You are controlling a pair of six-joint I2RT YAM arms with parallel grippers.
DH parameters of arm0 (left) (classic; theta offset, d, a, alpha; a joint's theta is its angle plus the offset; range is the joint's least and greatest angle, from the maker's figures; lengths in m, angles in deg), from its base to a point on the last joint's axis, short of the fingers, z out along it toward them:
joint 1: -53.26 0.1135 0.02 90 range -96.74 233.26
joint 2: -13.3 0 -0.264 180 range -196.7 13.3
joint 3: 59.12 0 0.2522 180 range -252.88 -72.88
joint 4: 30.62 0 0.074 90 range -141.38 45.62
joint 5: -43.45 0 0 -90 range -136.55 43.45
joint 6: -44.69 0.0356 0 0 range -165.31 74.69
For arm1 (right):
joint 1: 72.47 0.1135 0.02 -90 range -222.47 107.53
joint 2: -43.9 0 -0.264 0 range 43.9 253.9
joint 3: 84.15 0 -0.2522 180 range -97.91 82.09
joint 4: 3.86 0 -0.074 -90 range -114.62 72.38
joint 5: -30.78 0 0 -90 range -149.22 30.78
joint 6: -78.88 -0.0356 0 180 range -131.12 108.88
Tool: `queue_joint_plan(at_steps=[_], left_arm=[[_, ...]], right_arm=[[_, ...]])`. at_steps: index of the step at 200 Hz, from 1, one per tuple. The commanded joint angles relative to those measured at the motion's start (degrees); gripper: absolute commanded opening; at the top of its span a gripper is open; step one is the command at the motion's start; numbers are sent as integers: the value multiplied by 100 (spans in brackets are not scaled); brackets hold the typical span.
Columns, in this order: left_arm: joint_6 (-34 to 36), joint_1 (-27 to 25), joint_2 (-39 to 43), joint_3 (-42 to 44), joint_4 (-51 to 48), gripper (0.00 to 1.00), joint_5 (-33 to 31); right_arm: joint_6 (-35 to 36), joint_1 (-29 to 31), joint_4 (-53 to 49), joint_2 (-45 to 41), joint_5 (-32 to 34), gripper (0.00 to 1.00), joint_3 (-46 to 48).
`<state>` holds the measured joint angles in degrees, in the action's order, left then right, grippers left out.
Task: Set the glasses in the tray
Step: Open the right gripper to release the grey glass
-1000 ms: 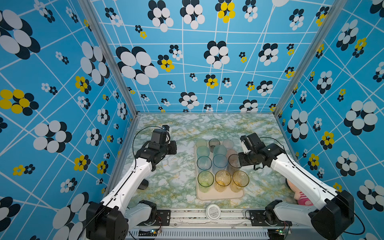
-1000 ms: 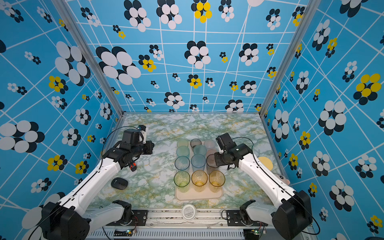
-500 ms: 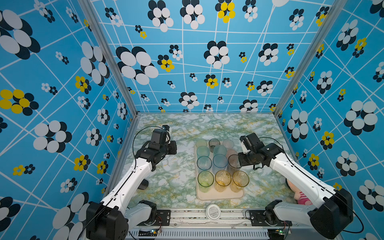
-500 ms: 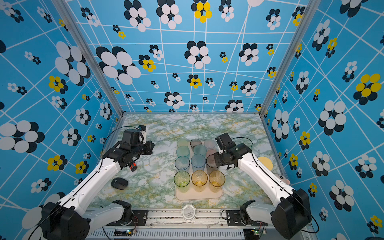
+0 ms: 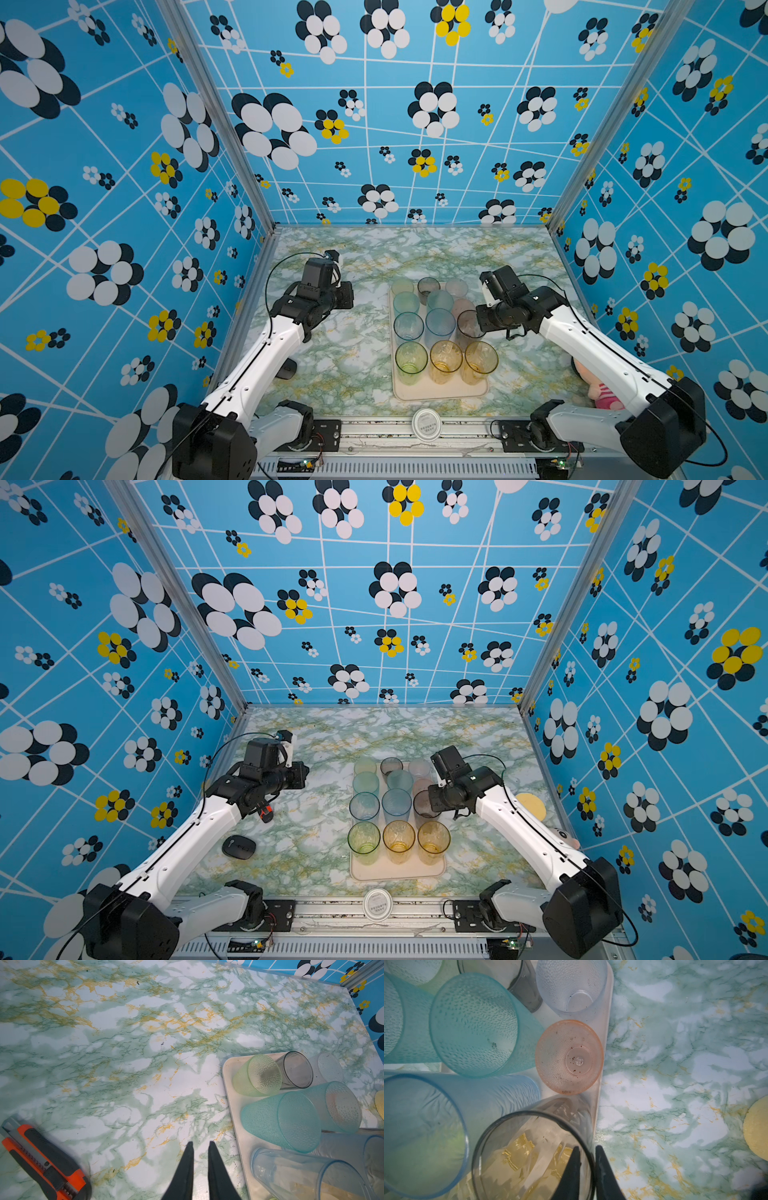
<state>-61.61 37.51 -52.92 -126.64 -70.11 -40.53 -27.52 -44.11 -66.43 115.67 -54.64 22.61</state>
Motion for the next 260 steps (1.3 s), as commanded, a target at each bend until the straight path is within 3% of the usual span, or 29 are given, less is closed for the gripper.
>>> queue_joint_plan(at_steps=[1, 260], left_arm=[[71, 48, -23, -123, -118, 17, 66], [55, 46, 12, 85, 37, 18, -31]], right_arm=[[-101, -25, 39, 12, 60, 19, 53], [-113, -37, 48, -378, 182, 42, -151]])
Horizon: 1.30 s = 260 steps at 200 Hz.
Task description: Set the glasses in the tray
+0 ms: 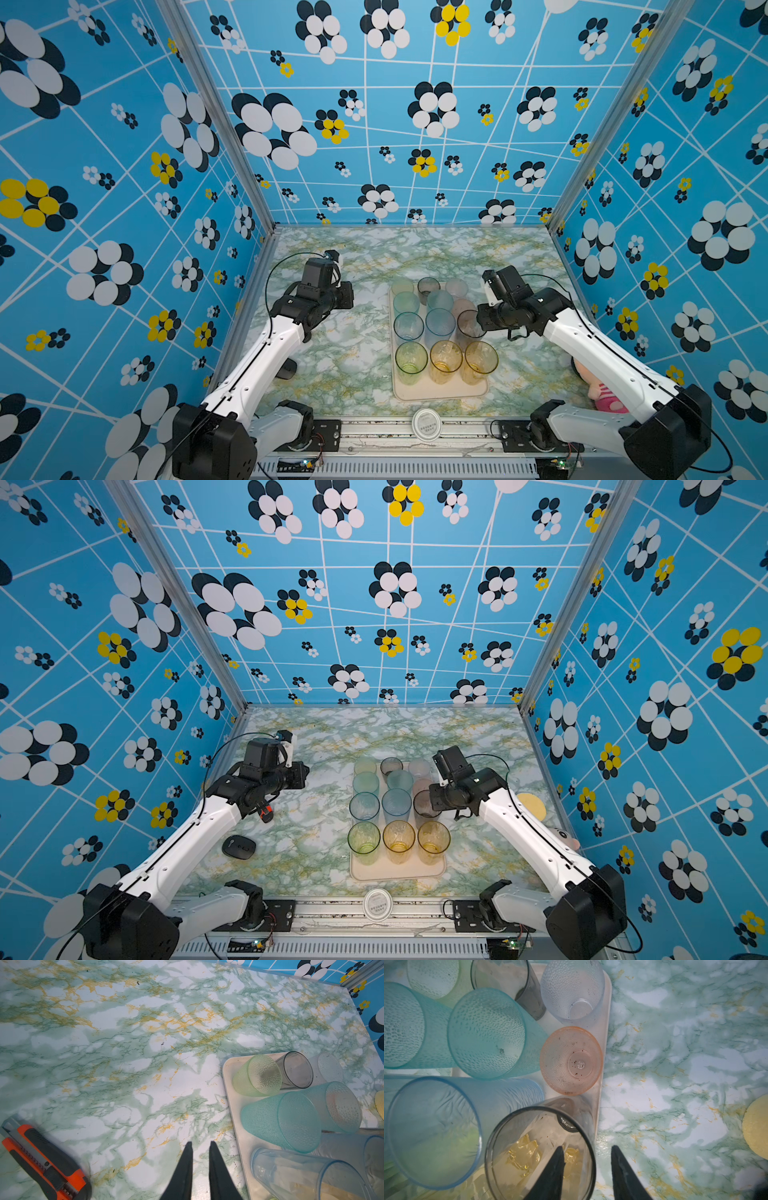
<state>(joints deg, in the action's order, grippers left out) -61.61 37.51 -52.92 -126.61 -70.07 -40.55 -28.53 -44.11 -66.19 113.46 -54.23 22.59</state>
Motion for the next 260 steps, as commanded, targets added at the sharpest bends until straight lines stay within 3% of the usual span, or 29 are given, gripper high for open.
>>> queue_joint_plan(at_steps=[1, 88, 115, 149, 156, 161, 165, 168, 222, 260], left_arm=[[51, 46, 12, 87, 35, 18, -29], [25, 74, 116, 414, 428, 19, -305], [44, 113, 354, 873, 1183, 29, -442], [190, 225, 611, 1278, 2073, 39, -472], [237, 243, 635, 1321, 2221, 42, -501], [272, 265, 645, 1343, 2314, 57, -529], [295, 276, 645, 1361, 2370, 93, -559], [308, 291, 641, 1363, 2408, 100, -590], [413, 454, 573, 1722, 3485, 99, -1278], [1050, 456, 485, 2281, 4351, 99, -2359]], right_arm=[[-10, -34, 24, -159, 141, 42, -145], [128, -131, 233, -748, 919, 53, -345], [141, -215, 456, -1197, 1339, 58, -242], [123, -413, 995, -2071, 1989, 74, 220], [132, -463, 1102, -2238, 2164, 78, 311], [145, -505, 1168, -2365, 2276, 81, 386], [162, -539, 1222, -2452, 2377, 82, 450], [174, -560, 1251, -2515, 2435, 84, 485], [121, -1061, 1621, -2928, 2736, 92, 1081], [55, -1324, 2227, -2877, 2612, 93, 1711]])
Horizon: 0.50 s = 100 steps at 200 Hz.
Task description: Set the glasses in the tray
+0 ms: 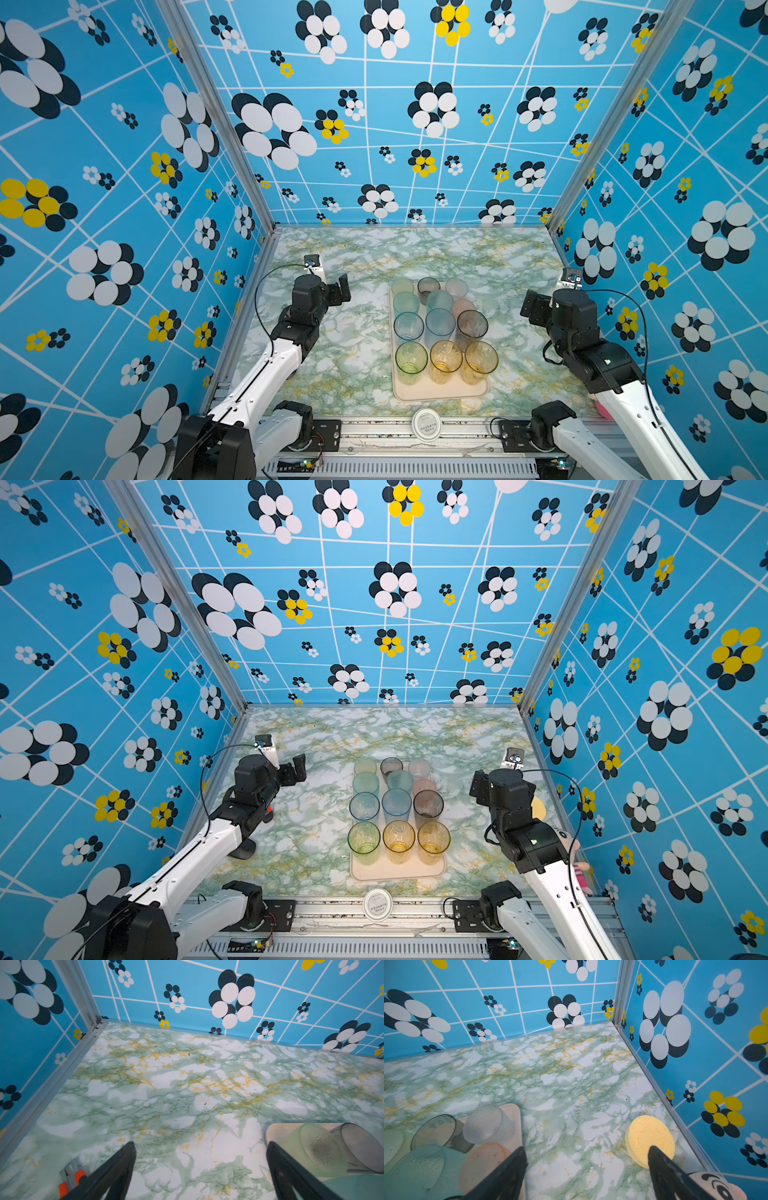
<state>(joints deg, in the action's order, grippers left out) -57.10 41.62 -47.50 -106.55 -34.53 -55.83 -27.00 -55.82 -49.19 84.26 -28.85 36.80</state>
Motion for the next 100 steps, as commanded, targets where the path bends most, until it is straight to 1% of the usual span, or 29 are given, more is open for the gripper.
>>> queue_joint_plan(at_steps=[1, 17, 33, 52, 70, 96, 100], left_arm=[[635, 46, -74, 287, 816, 99, -848], [918, 55, -313, 493, 1222, 99, -1075], [1135, 54, -544, 776, 1746, 99, -1135], [1326, 56, -863, 1194, 2798, 99, -1128], [1555, 54, -1442, 1442, 3692, 99, -1211], [1834, 53, -2562, 1611, 5203, 99, -1203], [1835, 43, -2617, 1594, 5251, 99, -1285]], right_arm=[[-99, -161, 537, 52, 65, 93, 301], [-100, -377, 778, 215, -134, 93, 431], [-151, -615, 1027, 420, -345, 93, 558], [-179, -822, 1290, 667, -534, 93, 686], [-117, -903, 1608, 838, -532, 93, 853], [66, -946, 2120, 1053, -507, 93, 1090], [90, -951, 2188, 1093, -501, 93, 1112]])
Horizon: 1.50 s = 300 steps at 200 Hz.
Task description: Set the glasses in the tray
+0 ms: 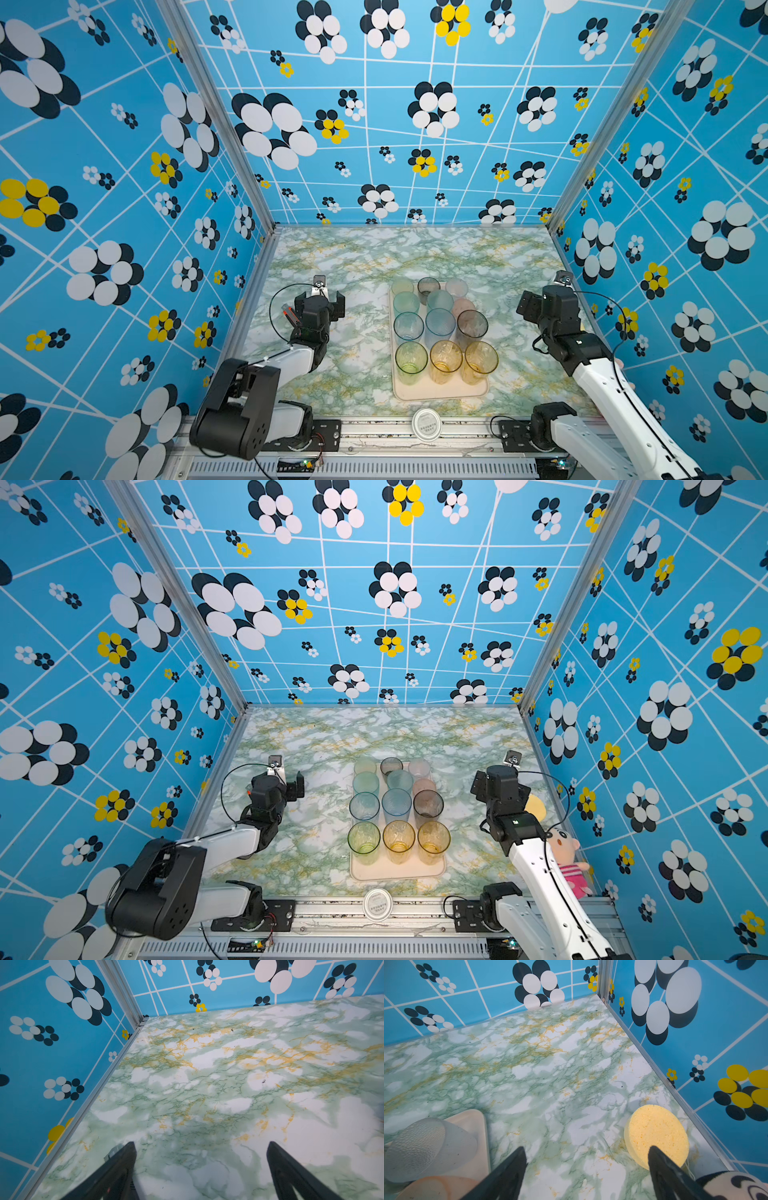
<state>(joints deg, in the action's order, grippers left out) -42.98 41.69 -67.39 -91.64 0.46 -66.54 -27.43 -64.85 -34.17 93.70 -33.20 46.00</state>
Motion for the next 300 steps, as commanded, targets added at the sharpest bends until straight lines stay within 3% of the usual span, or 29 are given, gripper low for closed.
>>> queue_joint_plan(at_steps=[1, 13, 30, 60, 79, 85, 98, 147, 161, 189, 223, 254, 300], left_arm=[[412, 39, -613, 98, 1723, 99, -206], [191, 141, -338, 61, 1146, 99, 37], [277, 184, -514, 161, 1614, 99, 189], [192, 290, -474, 173, 1501, 99, 511], [149, 603, -827, 309, 1995, 99, 1412], [235, 564, -992, 303, 2269, 99, 1348], [121, 576, -665, 155, 1422, 99, 1454], [136, 595, -767, 128, 1544, 99, 1471], [143, 595, -789, 136, 1600, 99, 1471], [136, 595, -782, 127, 1575, 99, 1471], [136, 599, -782, 119, 1549, 99, 1487], [129, 604, -782, 101, 1521, 99, 1493], [128, 612, -782, 101, 1514, 99, 1504]], right_arm=[[140, -49, 705, 159, -64, 93, 200], [211, -271, 917, 291, -45, 93, 270], [269, -401, 1305, 509, -19, 93, 416], [290, -607, 2183, 937, 183, 93, 738], [430, -643, 2926, 1217, 327, 93, 984], [460, -647, 3157, 1315, 348, 94, 1047], [525, -664, 3624, 1563, 359, 93, 1160], [994, -710, 5646, 2772, 577, 94, 1418], [893, -748, 5004, 2811, 583, 94, 1121], [1104, -762, 5055, 3005, 412, 94, 1000], [1690, -770, 4744, 3238, -913, 94, 706], [1307, -920, 4460, 3428, -1497, 93, 430], [1314, -966, 4454, 3427, -1720, 90, 425]])
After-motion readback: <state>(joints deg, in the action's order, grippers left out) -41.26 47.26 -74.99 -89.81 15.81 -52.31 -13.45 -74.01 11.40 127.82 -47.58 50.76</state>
